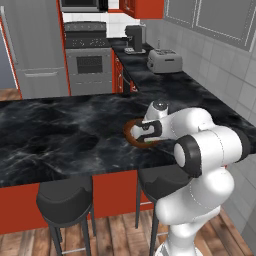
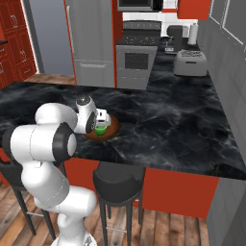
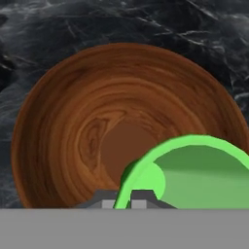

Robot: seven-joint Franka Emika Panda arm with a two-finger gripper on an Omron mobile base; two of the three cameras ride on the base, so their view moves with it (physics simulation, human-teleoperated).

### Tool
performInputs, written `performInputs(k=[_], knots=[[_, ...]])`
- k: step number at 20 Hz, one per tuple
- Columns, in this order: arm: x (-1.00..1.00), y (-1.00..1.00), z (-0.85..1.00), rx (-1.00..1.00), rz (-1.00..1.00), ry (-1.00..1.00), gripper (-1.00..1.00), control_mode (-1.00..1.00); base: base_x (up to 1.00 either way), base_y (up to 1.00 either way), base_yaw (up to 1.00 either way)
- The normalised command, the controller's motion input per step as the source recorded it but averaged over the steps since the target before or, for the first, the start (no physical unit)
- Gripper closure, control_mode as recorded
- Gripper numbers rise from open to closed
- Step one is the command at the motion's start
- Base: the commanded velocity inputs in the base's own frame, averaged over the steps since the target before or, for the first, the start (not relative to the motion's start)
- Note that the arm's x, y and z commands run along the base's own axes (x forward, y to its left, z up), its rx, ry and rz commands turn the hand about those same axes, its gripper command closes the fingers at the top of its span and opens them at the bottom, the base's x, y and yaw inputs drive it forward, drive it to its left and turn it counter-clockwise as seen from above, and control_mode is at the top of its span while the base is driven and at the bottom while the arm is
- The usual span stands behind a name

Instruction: Place the cup inside the bowl on the dining table and move the bowl to any counter.

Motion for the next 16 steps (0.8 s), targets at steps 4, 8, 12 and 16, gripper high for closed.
performInputs(k=[4,8,12,16], knots=[[0.01,0.02,0.0,0.0,0.0,0.0,-1.0,-1.0,0.0,0.0,0.0],[0.0,0.0,0.0,0.0,0.0,0.0,-1.0,-1.0,0.0,0.0,0.0],[-0.03,0.0,0.15,0.0,0.0,0.0,-1.0,-1.0,0.0,0.0,0.0],[-0.08,0.05,0.42,0.0,0.0,0.0,-1.0,-1.0,0.0,0.0,0.0]])
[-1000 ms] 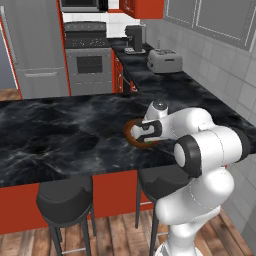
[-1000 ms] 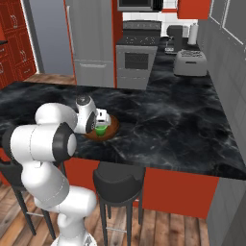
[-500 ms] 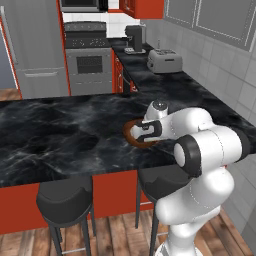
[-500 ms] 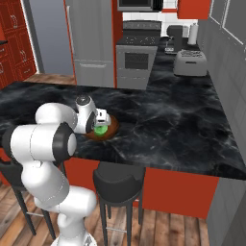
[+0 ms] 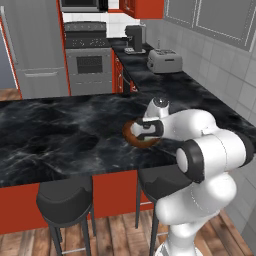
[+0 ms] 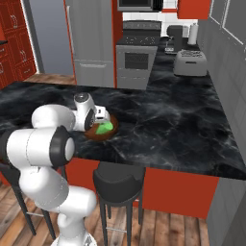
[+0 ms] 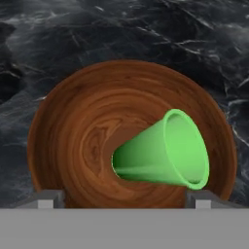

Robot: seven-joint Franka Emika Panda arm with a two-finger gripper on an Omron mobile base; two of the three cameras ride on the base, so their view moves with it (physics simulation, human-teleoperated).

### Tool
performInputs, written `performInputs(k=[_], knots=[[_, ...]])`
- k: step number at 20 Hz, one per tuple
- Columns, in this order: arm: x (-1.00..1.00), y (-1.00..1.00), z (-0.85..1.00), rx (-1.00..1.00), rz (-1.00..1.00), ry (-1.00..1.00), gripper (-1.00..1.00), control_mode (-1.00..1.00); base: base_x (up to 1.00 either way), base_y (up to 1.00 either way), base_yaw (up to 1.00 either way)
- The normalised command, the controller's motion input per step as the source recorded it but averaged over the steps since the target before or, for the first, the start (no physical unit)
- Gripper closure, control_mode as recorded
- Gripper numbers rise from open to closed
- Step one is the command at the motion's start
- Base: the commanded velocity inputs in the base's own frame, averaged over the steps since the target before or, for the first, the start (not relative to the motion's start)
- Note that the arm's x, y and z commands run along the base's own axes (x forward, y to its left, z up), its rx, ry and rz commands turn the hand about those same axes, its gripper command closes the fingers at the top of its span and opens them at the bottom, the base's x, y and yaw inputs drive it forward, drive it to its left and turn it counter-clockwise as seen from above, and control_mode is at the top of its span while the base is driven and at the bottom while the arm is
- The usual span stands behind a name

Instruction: Place the cup inside the bowl on the dining table and move the bowl to any counter.

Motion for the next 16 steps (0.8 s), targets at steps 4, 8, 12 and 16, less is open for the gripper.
performInputs(k=[4,8,12,16], knots=[[-0.05,0.13,0.56,-0.01,0.0,0.0,-1.0,-1.0,0.0,0.0,0.0],[-0.19,0.29,0.35,-0.02,0.0,0.0,-1.0,-1.0,0.0,0.0,0.0],[-0.18,0.54,0.0,-0.04,0.0,0.0,-1.0,-1.0,0.0,0.0,0.0],[-0.02,0.56,0.0,-0.03,0.0,0.02,-1.0,-1.0,0.0,0.0,0.0]])
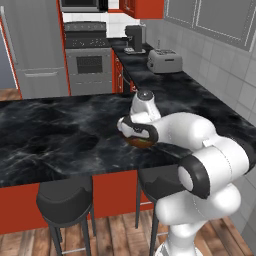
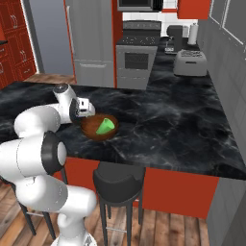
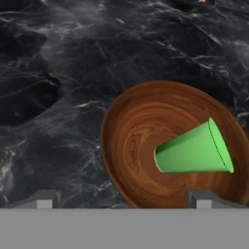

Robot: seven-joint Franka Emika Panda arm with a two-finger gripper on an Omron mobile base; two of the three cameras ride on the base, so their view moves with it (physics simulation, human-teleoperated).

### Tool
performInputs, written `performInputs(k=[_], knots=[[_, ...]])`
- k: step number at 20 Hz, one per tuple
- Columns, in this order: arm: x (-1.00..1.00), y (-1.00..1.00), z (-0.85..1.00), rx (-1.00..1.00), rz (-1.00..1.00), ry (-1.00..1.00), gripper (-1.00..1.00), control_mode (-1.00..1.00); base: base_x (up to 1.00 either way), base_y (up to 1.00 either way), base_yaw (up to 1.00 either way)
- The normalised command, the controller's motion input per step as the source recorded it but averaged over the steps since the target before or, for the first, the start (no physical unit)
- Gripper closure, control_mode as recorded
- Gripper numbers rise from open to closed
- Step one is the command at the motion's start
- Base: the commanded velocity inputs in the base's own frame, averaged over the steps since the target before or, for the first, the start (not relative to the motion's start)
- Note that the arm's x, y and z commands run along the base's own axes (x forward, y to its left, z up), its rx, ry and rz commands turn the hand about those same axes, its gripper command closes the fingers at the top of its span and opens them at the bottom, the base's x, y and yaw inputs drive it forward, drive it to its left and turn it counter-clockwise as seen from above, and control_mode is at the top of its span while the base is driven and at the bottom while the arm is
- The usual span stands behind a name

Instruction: Place the cup inside the bowl on the dining table and move the bowl to any counter.

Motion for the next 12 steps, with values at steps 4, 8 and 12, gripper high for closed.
performInputs(k=[4,8,12], knots=[[0.0,0.36,0.0,-0.07,0.0,0.07,-1.0,-1.0,0.0,0.0,0.0],[0.06,0.26,0.0,-0.12,-0.03,0.1,-1.0,-1.0,0.0,0.0,0.0],[0.19,0.19,0.0,-0.16,-0.1,0.21,-1.0,-1.0,0.0,0.0,0.0]])
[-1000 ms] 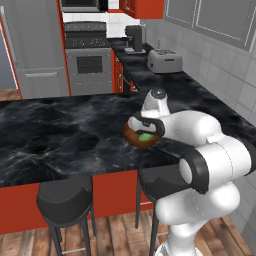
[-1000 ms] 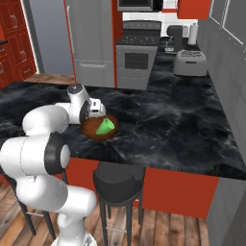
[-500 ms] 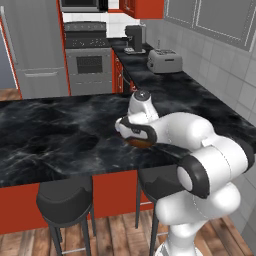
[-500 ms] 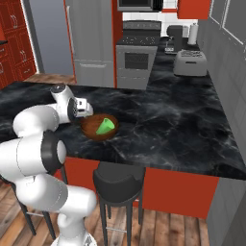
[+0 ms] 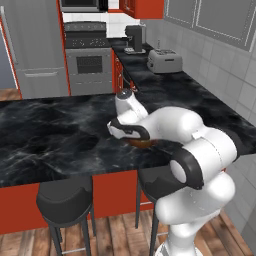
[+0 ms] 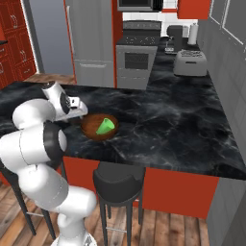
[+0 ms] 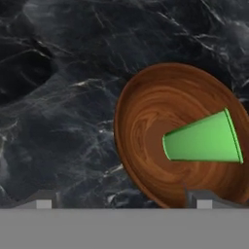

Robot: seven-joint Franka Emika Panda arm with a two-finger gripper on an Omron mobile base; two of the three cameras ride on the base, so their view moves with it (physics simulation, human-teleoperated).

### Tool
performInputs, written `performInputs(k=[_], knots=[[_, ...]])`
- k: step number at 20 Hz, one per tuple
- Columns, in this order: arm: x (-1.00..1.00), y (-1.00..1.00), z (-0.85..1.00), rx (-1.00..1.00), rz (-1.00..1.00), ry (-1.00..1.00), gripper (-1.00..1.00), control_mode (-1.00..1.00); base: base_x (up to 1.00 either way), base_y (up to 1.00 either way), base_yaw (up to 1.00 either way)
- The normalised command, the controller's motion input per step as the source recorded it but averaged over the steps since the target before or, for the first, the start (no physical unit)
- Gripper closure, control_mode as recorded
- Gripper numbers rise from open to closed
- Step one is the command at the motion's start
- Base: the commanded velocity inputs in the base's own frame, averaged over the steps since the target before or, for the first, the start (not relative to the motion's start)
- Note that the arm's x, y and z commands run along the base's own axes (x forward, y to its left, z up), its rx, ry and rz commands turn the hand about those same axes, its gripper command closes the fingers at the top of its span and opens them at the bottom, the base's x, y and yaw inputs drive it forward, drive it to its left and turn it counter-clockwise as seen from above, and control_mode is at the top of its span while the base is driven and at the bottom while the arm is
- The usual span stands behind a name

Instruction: Place the cup inside the bowl on the dining table and move the bowl to any counter.

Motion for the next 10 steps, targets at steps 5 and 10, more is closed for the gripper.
performInputs(k=[5,10], knots=[[0.14,0.14,0.0,-0.11,-0.11,0.14,-1.0,-1.0,0.0,0.0,0.0],[0.25,0.12,-0.04,-0.02,-0.13,0.0,-1.0,-1.0,0.0,0.0,0.0]])
